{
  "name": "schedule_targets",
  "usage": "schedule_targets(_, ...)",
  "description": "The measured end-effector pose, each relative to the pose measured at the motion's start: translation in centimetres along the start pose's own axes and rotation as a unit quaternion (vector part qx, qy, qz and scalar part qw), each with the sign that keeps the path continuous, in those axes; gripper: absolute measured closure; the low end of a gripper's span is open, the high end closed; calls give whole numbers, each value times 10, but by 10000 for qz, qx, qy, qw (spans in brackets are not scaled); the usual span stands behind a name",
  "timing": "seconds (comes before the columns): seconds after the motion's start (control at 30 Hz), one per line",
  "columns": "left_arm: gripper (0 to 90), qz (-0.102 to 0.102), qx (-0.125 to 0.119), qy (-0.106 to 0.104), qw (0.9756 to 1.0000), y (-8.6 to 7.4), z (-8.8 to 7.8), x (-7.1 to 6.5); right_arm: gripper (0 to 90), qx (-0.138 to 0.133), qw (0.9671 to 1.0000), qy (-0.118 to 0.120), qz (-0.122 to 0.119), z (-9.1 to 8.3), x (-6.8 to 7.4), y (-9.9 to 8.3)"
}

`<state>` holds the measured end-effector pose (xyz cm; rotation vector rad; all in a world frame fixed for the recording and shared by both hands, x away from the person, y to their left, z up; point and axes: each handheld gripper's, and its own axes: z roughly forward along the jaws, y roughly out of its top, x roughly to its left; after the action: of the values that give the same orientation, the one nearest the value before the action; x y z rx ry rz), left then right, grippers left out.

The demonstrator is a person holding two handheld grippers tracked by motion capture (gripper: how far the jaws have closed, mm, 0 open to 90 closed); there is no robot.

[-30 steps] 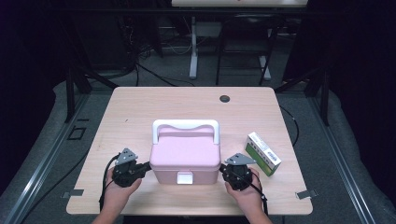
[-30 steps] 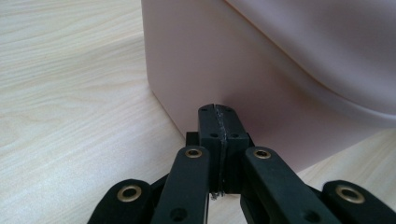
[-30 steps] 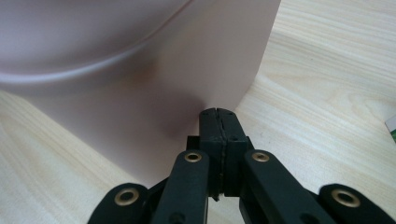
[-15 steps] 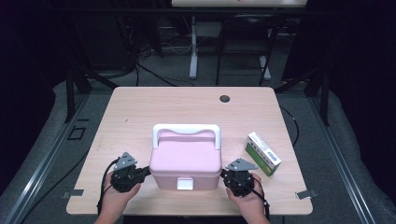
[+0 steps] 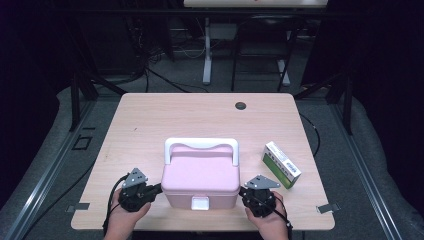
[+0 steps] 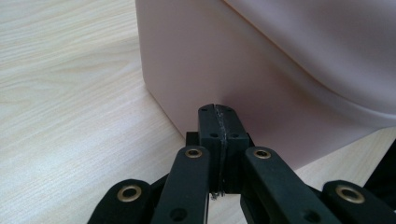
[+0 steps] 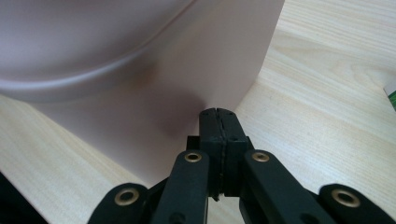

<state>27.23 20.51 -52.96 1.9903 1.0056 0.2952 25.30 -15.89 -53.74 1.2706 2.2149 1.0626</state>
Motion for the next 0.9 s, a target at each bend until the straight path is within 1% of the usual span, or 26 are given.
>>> schedule_targets(0.03,900,7,2,-2,10000,0,0,0,900,-1,10000,5,-51,-1,0,-1)
schedule_targets(0.1,900,-10,-15,-8,10000,-1,-1,-1,900,10,10000,25,-37,-3,1,-2)
schedule_targets(0.17,900,14,19,-25,10000,-2,-2,-2,900,20,10000,36,-41,-5,3,-4)
schedule_targets(0.2,900,40,8,-12,10000,-2,-2,-3,900,28,10000,33,-69,-5,3,-4)
schedule_targets(0.23,900,29,33,-44,10000,-2,-3,-3,900,18,10000,36,-84,-6,3,-5)
schedule_targets(0.27,900,28,41,-28,10000,-3,-4,-4,900,17,10000,39,-40,-7,4,-6)
schedule_targets(0.3,900,22,11,-44,10000,-3,-3,-5,900,26,10000,29,-88,-8,4,-6)
schedule_targets(0.37,900,26,37,-62,10000,-4,-4,-6,900,23,10000,40,-87,-9,3,-7)
schedule_targets(0.43,900,41,59,-70,9999,-4,-5,-9,900,35,10000,19,-36,-11,3,-9)
schedule_targets(0.47,900,73,56,-116,9999,-5,-5,-11,900,23,10000,23,-42,-12,3,-10)
schedule_targets(0.53,900,109,95,-132,9998,-5,-6,-11,900,33,10000,23,-4,-13,2,-10)
schedule_targets(0.6,900,41,49,-161,9999,-6,-5,-11,900,30,10000,45,-21,-14,1,-11)
schedule_targets(0.67,900,62,79,-164,9998,-6,-6,-10,900,4,10000,35,-50,-13,1,-11)
schedule_targets(0.7,900,44,23,-180,9998,-6,-5,-9,900,16,10000,60,-52,-13,1,-11)
schedule_targets(0.77,900,2,22,-209,9998,-6,-5,-8,900,10,9999,135,11,-13,-1,-11)
schedule_targets(0.83,872,-42,10,-182,9998,-6,-5,-6,871,16,9998,159,77,-12,-3,-12)
schedule_targets(0.9,826,-44,6,-196,9998,-6,-5,-5,843,25,9999,153,46,-12,-5,-11)
